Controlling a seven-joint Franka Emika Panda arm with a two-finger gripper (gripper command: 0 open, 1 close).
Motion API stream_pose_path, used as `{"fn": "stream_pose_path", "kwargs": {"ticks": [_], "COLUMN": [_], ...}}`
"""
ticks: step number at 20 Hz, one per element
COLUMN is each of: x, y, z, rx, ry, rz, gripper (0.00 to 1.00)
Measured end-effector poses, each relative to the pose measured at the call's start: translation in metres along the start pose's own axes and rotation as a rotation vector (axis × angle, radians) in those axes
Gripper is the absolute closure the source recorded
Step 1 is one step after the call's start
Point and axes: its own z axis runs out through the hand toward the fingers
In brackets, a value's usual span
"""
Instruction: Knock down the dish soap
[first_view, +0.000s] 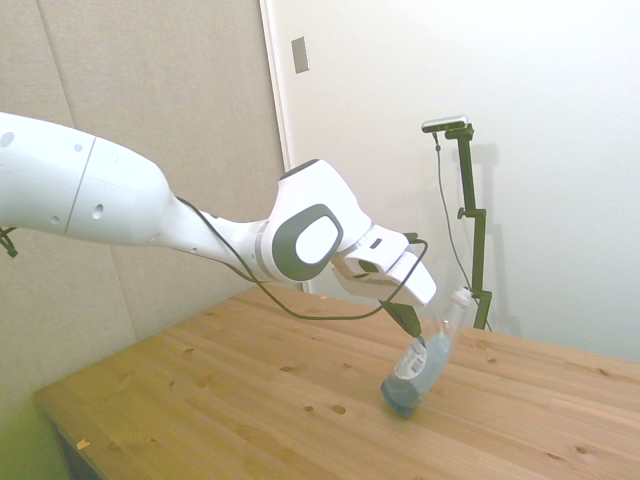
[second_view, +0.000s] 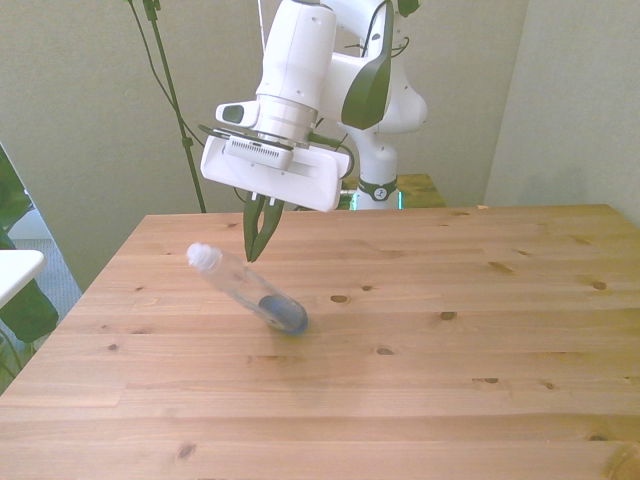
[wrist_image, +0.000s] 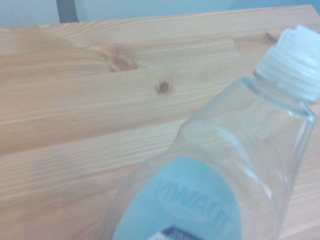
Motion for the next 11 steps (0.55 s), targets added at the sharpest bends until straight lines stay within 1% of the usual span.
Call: {"fn": "stream_pose_path", "kwargs": {"ticks": [4, 11], "x": [0.026, 0.077], "y": [0.0, 0.015], "z": [0.017, 0.045], "rx": [-0.003, -0.021], "ry": [0.048, 0.122], "rz": [0.03, 0.105], "gripper": [1.0, 1.0]}}
